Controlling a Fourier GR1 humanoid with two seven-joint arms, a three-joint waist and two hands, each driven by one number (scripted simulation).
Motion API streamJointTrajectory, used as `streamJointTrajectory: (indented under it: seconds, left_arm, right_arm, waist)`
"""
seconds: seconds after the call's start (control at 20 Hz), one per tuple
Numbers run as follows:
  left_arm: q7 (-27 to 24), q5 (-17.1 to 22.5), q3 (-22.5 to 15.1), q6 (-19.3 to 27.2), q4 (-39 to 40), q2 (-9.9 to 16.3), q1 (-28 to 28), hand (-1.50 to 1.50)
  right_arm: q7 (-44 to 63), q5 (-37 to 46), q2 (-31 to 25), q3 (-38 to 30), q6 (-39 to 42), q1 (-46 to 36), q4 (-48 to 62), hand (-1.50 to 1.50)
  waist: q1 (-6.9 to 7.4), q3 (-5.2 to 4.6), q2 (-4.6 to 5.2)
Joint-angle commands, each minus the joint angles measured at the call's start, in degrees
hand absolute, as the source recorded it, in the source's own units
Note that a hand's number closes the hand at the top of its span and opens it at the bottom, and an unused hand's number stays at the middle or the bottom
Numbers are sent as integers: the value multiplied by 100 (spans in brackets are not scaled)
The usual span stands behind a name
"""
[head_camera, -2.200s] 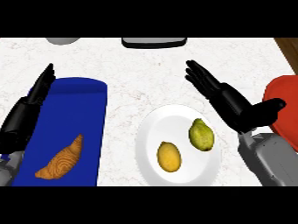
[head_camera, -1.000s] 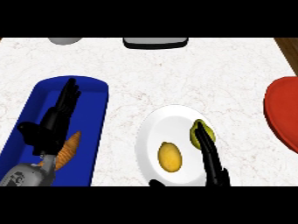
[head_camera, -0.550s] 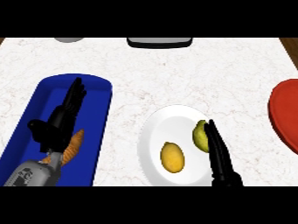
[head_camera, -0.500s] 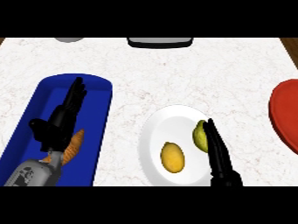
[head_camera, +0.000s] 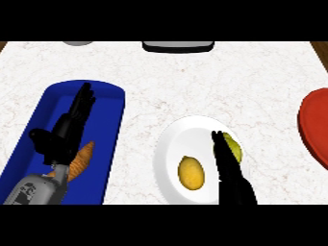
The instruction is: Pick the lemon from the plate and place it in the bowl
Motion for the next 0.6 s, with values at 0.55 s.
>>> streamJointTrajectory:
  seconds: [0.55]
  left_arm:
    - [139,-581,222,-171,-355,-487,393,0]
  right_arm:
    - [-1650,-1264,-478,-119,-975,769,168,-150]
  waist:
    - [-11,7,-5]
